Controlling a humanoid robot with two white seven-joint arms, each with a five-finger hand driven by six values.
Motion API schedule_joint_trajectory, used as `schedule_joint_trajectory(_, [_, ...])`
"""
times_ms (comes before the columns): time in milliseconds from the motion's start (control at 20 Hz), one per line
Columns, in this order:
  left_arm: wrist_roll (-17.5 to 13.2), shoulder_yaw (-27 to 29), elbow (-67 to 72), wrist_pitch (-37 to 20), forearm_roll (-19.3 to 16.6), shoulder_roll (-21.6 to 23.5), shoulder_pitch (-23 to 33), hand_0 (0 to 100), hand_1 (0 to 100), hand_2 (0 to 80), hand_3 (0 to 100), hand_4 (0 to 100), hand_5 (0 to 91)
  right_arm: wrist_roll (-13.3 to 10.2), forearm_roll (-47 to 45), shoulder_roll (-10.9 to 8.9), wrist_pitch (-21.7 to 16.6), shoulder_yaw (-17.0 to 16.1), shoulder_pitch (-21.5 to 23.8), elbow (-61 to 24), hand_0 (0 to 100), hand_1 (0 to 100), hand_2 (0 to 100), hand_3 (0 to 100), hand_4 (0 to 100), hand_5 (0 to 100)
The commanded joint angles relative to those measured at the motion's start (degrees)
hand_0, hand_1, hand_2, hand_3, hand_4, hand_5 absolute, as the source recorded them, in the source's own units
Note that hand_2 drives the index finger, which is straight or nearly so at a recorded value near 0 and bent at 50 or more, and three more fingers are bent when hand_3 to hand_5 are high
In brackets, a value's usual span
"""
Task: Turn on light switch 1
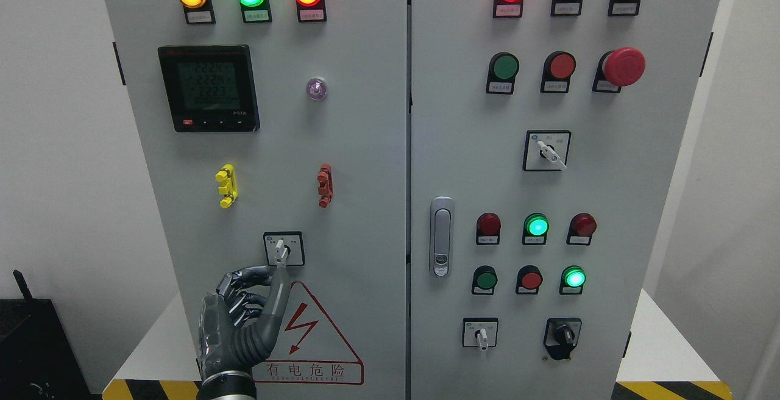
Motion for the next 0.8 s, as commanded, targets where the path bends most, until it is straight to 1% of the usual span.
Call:
schedule_joint_trajectory(0, [0.0, 0.4, 0.5, 0.6, 0.0, 0.0, -1.7, 25, 61, 42.7, 56, 73, 63.2, 0.0, -1.4, 0.0, 0.0, 0.0, 0.0, 0.0, 0, 0, 0, 0, 0, 0])
schedule_joint_trajectory(100, [0.0, 0.4, 0.5, 1.8, -0.1, 0.1, -2.2, 25, 61, 43.1, 56, 73, 63.2, 0.0, -1.4, 0.0, 0.0, 0.0, 0.0, 0.0, 0, 0, 0, 0, 0, 0])
schedule_joint_trajectory(551, [0.0, 0.4, 0.4, 3.7, 0.0, 0.3, -2.4, 26, 62, 45.3, 57, 73, 63.4, 0.0, -1.4, 0.0, 0.0, 0.0, 0.0, 0.0, 0, 0, 0, 0, 0, 0])
schedule_joint_trajectory(752, [-0.1, 0.4, 0.4, 4.0, 0.0, 0.5, -2.6, 26, 62, 48.4, 61, 76, 65.5, 0.0, -1.4, 0.0, 0.0, 0.0, 0.0, 0.0, 0, 0, 0, 0, 0, 0])
